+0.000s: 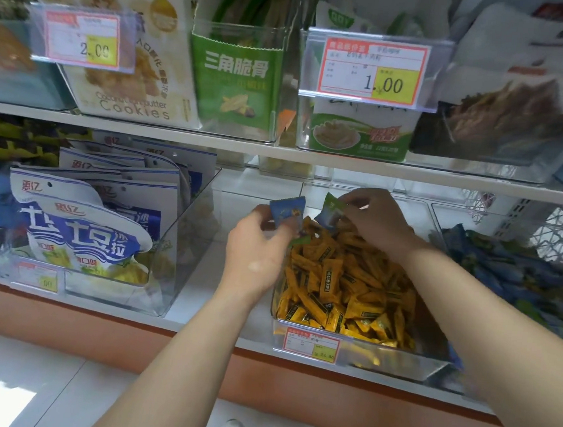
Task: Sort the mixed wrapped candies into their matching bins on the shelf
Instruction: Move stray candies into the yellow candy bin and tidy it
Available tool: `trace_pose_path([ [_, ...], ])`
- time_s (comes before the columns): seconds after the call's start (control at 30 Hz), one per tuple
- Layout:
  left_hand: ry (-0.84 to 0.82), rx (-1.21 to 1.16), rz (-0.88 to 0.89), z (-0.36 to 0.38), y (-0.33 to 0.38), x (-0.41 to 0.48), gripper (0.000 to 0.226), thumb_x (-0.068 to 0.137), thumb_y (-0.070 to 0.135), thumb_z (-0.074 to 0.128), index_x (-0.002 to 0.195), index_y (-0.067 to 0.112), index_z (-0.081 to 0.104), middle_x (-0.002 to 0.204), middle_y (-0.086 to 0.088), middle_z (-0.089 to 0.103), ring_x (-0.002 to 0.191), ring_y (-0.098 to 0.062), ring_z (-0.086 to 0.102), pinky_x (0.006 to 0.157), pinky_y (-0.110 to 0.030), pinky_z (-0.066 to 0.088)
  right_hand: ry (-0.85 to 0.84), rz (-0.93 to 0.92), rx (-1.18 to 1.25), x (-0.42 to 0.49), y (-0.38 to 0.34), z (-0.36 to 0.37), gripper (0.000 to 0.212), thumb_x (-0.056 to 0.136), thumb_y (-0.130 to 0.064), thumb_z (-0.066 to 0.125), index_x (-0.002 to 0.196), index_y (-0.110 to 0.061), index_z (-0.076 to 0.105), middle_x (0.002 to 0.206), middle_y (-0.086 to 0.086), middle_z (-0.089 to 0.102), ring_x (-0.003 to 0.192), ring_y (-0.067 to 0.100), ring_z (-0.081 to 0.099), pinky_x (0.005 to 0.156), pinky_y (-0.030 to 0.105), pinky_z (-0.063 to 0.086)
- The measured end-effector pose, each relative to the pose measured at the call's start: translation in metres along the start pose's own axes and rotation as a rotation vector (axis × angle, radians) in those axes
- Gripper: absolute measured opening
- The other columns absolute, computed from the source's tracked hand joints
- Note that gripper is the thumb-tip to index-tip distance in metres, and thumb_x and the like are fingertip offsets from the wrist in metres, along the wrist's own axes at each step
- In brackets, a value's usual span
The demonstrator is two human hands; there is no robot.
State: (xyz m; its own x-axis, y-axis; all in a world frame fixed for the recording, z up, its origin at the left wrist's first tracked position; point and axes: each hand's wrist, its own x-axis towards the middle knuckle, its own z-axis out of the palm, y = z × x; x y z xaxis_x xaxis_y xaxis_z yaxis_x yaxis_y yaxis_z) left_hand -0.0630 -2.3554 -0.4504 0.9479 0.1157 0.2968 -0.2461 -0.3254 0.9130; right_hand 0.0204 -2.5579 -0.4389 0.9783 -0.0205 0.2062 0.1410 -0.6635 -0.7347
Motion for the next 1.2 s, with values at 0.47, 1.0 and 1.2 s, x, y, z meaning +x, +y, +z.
trace_pose_path([
  [0.47, -0.288, -0.321, -0.025, 0.084, 0.069, -0.054, 0.029, 0.086, 0.017, 0.077, 0.112, 0.013, 0.063, 0.103, -0.004, 0.075, 0.099, -0.019, 0.071, 0.091, -0.046, 0.056, -0.085, 0.265, 0.944, -0.149, 0.002, -0.101, 0.018, 0.100, -0.020, 0.056, 0.109, -0.010, 0.067, 0.108, 0.012, 0.072, 0.089, 0.023, 0.072, 0.079, 0.040, 0.055],
  [1.0, -0.348, 0.490, 0.043, 0.103, 0.027, -0.036, 0.017, 0.092, 0.040, 0.062, 0.107, 0.032, 0.066, 0.102, 0.016, 0.066, 0.096, -0.008, 0.060, 0.073, -0.026, 0.044, 0.252, 0.032, -0.420, -0.119, 0.125, -0.150, 0.039, 0.104, -0.024, 0.044, 0.142, -0.024, 0.053, 0.137, 0.015, 0.051, 0.110, 0.038, 0.058, 0.084, 0.044, 0.051],
  [1.2, -0.432, 0.655, 0.134, 0.127, 0.033, -0.014, 0.030, 0.094, 0.037, 0.059, 0.122, 0.025, 0.061, 0.112, 0.005, 0.065, 0.100, -0.017, 0.061, 0.083, -0.034, 0.054, 0.223, 0.308, -0.712, -0.100, 0.127, -0.160, 0.050, 0.102, -0.044, 0.035, 0.150, -0.027, 0.039, 0.147, 0.017, 0.042, 0.127, 0.044, 0.041, 0.093, 0.048, 0.045],
])
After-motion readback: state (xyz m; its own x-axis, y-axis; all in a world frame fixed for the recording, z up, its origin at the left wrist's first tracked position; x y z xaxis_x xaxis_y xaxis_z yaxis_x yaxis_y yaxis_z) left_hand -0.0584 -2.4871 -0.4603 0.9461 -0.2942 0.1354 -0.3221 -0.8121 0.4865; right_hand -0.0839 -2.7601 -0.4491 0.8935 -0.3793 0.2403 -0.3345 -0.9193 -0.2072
